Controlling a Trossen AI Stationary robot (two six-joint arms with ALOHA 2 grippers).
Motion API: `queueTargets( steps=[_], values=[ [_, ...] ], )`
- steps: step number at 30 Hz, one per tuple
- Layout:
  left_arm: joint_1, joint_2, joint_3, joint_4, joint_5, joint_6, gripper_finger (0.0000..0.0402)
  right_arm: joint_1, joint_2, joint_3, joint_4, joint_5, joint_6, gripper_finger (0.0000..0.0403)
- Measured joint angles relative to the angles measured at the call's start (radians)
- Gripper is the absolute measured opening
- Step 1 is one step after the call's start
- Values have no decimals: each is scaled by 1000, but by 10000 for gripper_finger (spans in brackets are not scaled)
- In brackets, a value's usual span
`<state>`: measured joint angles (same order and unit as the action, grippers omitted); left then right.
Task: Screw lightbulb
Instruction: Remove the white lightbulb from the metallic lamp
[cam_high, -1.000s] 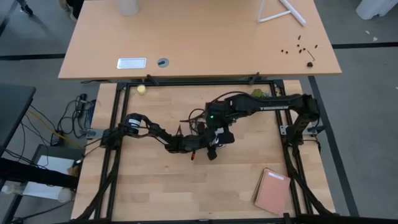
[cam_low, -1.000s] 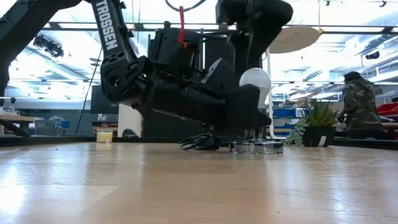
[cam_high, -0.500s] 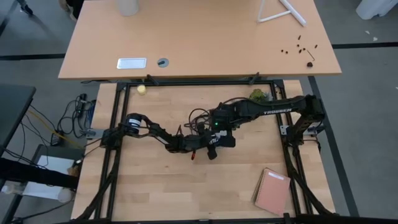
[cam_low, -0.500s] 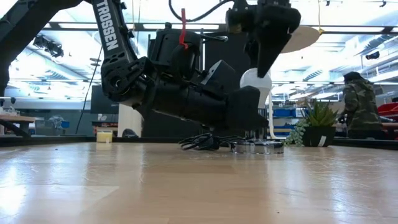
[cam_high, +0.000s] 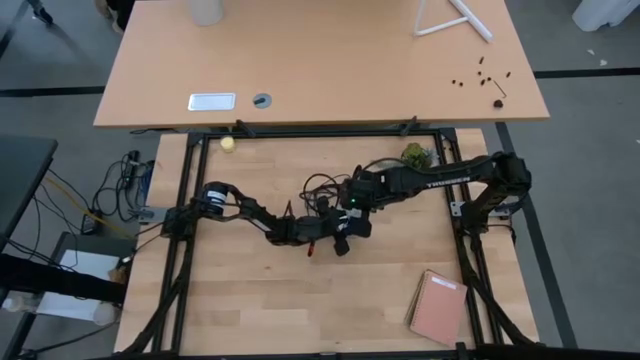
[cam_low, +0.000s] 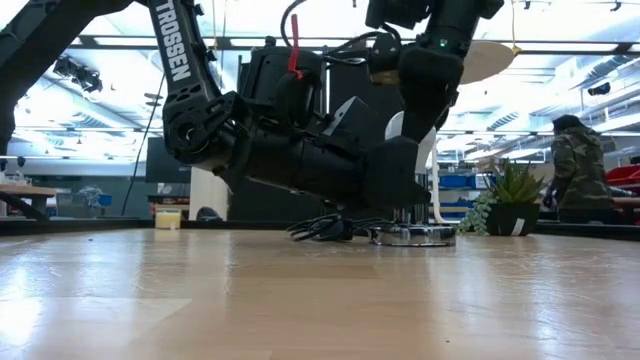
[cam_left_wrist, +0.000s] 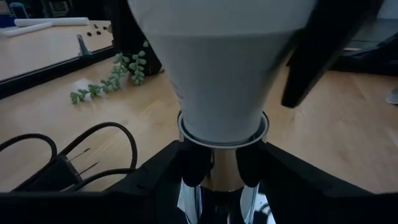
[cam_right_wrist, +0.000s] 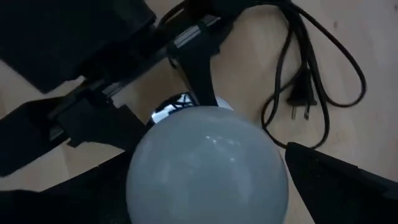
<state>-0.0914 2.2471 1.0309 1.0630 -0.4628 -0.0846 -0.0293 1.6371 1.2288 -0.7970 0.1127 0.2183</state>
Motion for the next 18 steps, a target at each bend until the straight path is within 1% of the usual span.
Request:
queueTargets(
  steps=[5,8,18],
  values=[
    [0,0,0,0,-4,-1,198,-1,0,-1,27,2,20,371],
    [0,0,0,0,-2,-1,198,-1,2,-1,27,1,26,361],
    [1,0,0,1,-3,0,198,-5,7,-1,27,-11,24,278]
  ],
)
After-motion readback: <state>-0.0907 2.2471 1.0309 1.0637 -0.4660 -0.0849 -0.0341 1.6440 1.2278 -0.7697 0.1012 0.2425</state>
